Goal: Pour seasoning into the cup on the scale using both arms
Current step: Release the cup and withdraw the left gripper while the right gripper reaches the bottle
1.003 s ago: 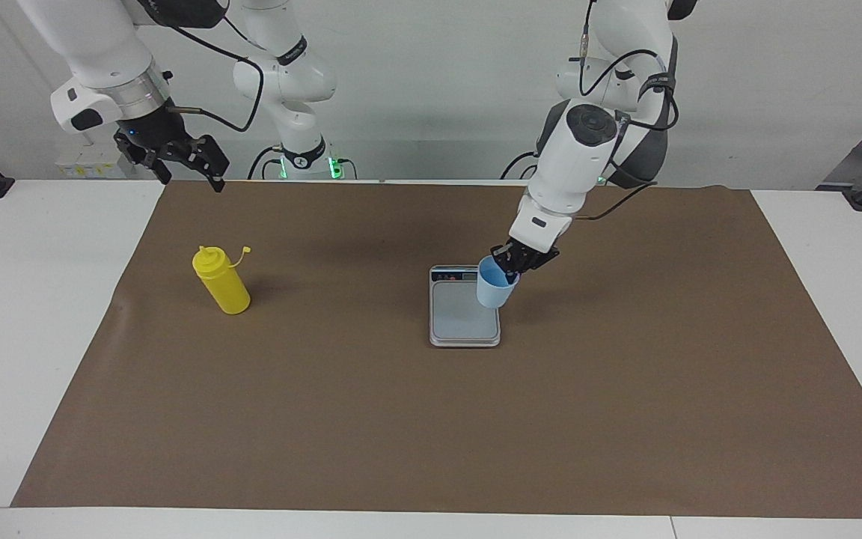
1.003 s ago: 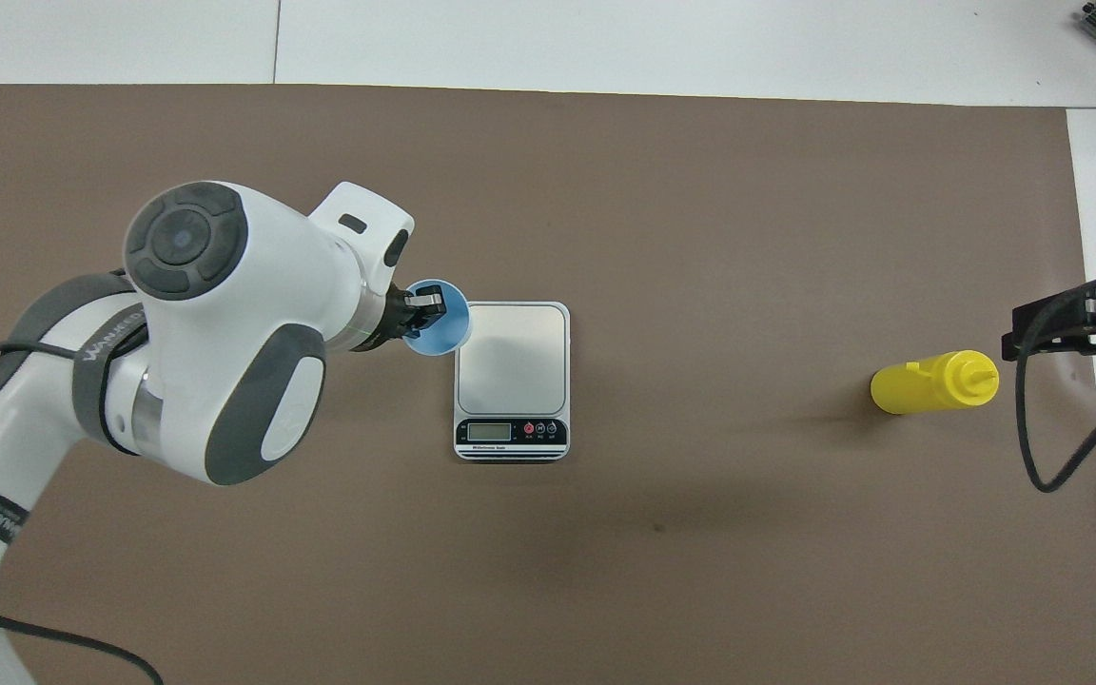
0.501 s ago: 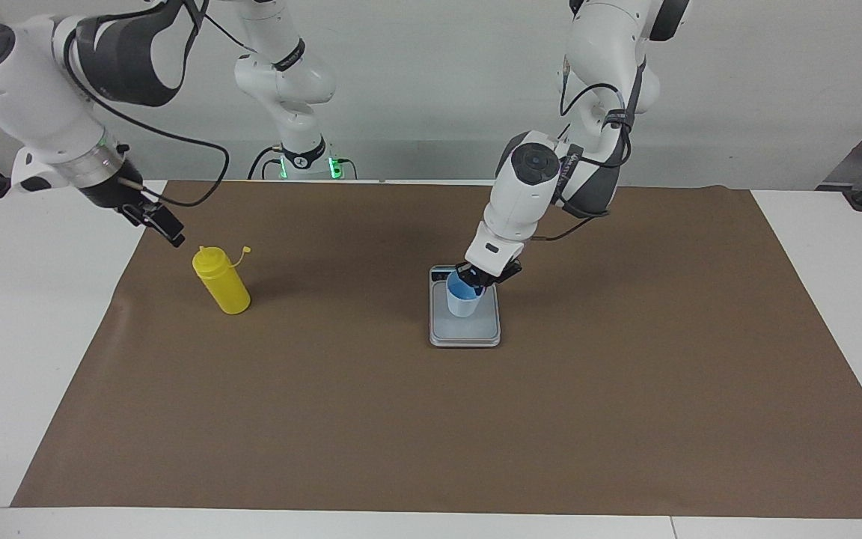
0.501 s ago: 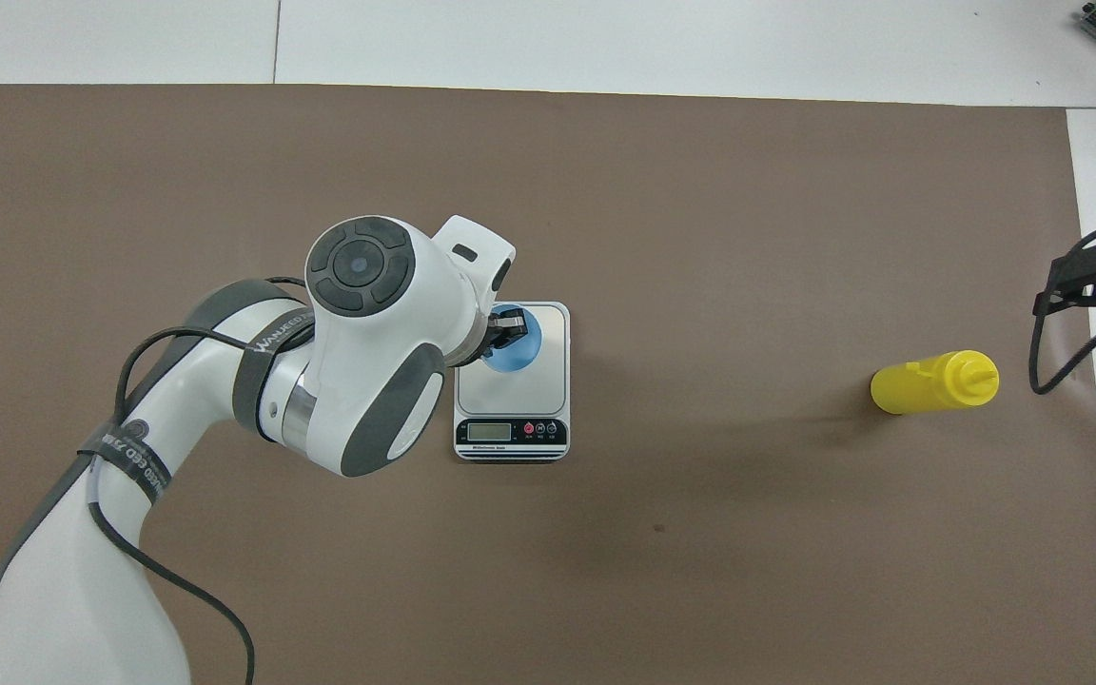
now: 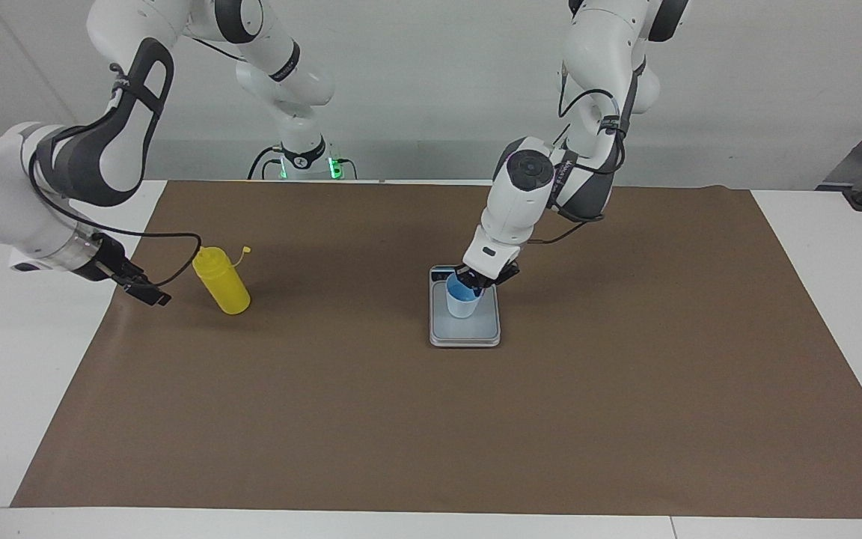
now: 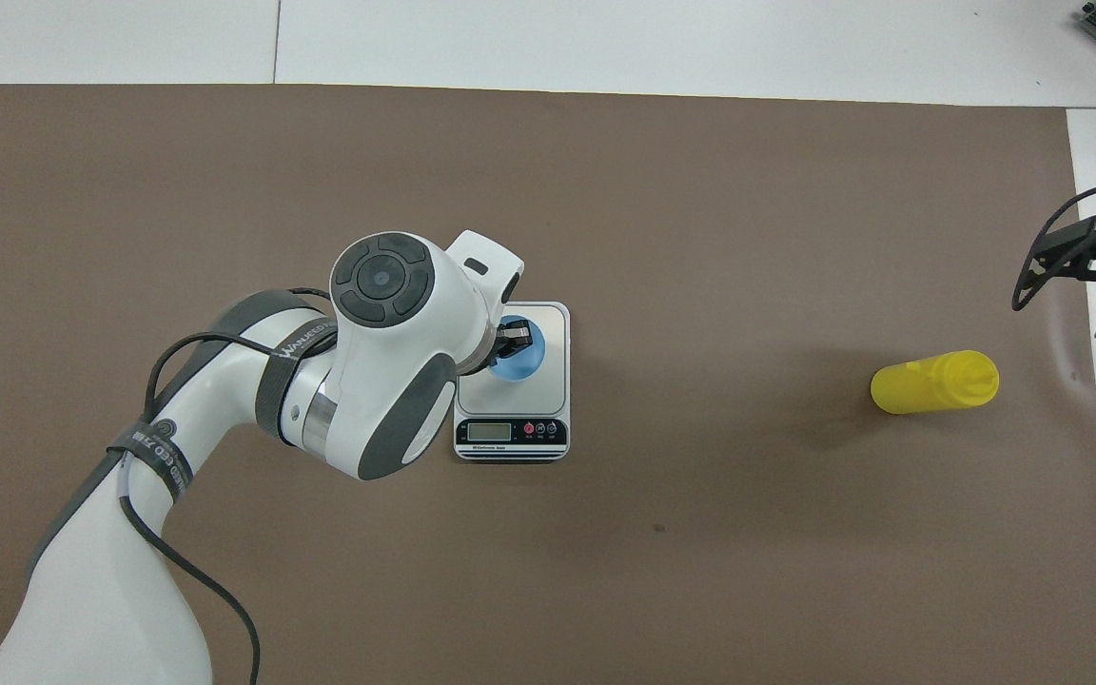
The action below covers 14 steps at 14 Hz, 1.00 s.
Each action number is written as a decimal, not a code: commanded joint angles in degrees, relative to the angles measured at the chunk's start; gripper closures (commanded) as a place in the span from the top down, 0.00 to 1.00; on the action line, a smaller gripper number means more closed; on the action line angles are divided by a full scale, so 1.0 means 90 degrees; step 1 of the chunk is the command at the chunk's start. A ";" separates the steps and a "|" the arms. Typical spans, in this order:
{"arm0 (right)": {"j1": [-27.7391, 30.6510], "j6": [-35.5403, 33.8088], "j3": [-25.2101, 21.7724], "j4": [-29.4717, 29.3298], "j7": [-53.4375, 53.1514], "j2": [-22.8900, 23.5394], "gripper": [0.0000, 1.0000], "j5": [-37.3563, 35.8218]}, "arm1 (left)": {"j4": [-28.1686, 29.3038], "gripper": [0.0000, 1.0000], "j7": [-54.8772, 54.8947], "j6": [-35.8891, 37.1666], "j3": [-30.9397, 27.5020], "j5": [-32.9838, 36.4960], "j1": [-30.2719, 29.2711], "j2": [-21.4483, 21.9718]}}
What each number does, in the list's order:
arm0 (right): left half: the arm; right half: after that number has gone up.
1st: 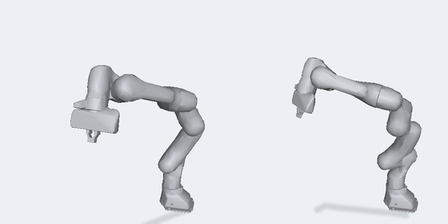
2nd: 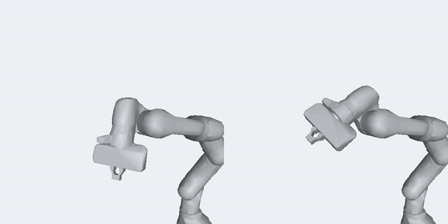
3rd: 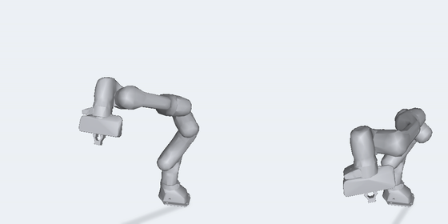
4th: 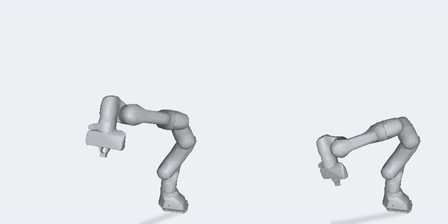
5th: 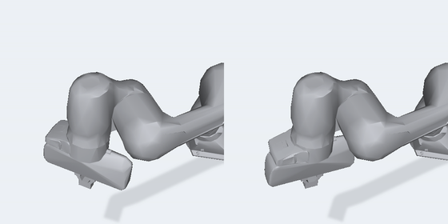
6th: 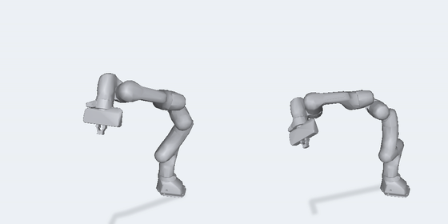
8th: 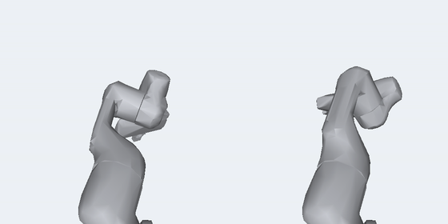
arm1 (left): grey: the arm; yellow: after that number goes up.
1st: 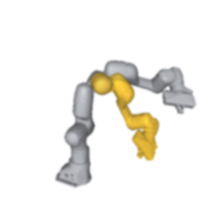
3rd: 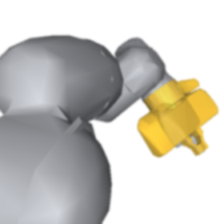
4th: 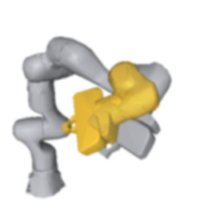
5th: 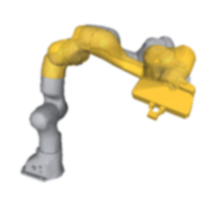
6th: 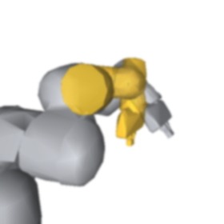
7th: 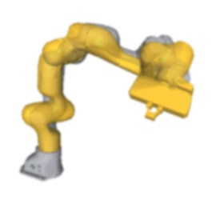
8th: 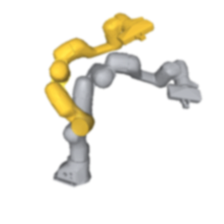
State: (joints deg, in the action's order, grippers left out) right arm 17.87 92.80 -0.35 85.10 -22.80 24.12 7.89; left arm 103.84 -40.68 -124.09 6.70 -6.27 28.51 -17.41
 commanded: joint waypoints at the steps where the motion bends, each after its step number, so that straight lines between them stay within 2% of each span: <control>1: 0.0445 -0.0253 0.0059 0.0044 -0.0103 0.0541 1.00 0.0411 | 0.0132 1.00 -0.0041 -0.0118 -0.0119 0.0130 0.0133 0.0089; 3: 0.0466 -0.0272 0.0059 0.0192 -0.0122 0.0552 1.00 0.0519 | 0.0054 1.00 -0.0031 -0.0079 -0.0139 0.0480 0.0056 0.0147; 7: 0.0408 -0.0340 0.0059 0.0602 -0.0357 0.0562 1.00 0.1066 | 0.0054 1.00 0.0270 0.0173 -0.0178 0.0511 -0.0558 0.0859; 11: 0.0408 -0.0955 0.0059 0.0632 -0.0805 0.0523 1.00 0.1457 | -0.0005 1.00 0.1724 0.1100 -0.0168 0.0511 -0.1408 0.1435; 14: 0.0446 -0.1102 0.0059 0.0788 -0.1166 0.0464 1.00 0.1779 | -0.0024 1.00 0.2905 0.1804 -0.0168 0.0502 -0.2120 0.1972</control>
State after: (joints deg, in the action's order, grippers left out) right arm 21.27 83.11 -0.01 89.31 -31.00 30.25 21.51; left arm 102.83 -20.06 -111.62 4.53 -2.48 13.11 -3.30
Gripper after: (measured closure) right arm 0.000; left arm 0.000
